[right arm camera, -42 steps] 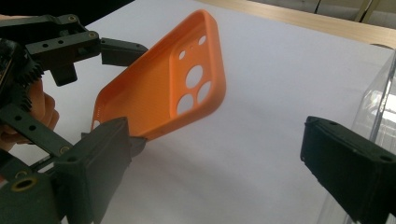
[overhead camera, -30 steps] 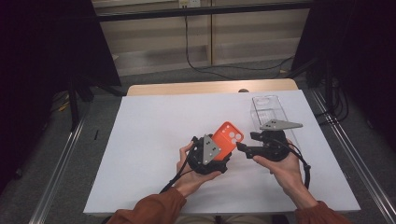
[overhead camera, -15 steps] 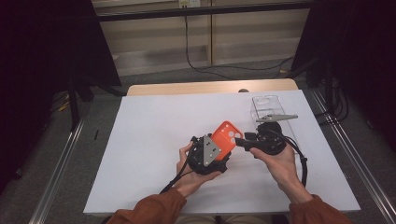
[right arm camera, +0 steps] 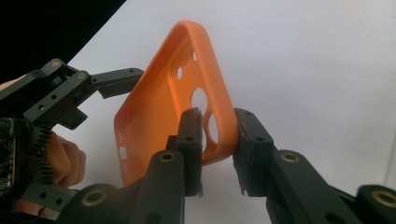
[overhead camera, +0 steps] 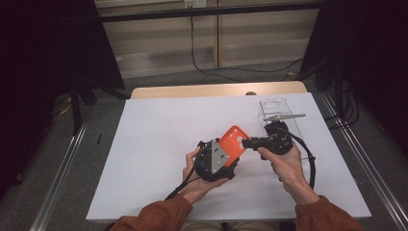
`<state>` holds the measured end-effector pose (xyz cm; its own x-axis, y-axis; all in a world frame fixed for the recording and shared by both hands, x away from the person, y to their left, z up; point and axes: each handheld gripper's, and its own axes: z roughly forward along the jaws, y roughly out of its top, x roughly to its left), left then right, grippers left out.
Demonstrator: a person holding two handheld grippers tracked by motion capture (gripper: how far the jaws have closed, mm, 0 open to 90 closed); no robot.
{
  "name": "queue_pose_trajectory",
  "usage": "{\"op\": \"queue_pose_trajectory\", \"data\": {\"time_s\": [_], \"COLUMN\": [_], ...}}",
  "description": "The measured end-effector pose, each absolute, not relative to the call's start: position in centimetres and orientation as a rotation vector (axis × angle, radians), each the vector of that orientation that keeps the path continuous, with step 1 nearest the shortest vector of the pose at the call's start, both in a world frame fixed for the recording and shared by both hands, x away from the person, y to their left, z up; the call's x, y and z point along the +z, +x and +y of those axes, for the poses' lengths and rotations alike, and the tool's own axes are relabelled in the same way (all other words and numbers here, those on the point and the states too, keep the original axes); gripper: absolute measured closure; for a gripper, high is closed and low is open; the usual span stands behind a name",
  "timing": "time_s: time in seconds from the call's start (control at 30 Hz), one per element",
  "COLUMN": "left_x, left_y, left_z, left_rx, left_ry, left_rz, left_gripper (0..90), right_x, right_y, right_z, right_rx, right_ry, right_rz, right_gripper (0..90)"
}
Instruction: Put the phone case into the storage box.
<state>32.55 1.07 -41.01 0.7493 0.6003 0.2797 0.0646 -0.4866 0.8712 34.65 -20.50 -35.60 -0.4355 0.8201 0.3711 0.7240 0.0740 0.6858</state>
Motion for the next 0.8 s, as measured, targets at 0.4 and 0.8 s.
{"op": "queue_pose_trajectory", "data": {"time_s": [0.4, 0.8], "left_x": [-41.39, -41.3], "left_y": [32.8, 33.11], "left_z": [0.91, 1.18], "left_rx": [0.738, 0.716], "left_ry": [2.012, 1.984], "left_rz": [0.501, 0.496], "left_gripper": [16.2, 15.1], "right_x": [-35.54, -35.07], "right_y": [34.43, 34.37], "right_z": [-20.15, -19.85], "right_rx": [1.29, 1.304], "right_ry": [1.592, 1.54], "right_rz": [2.203, 2.188], "right_gripper": [79.1, 80.3]}}
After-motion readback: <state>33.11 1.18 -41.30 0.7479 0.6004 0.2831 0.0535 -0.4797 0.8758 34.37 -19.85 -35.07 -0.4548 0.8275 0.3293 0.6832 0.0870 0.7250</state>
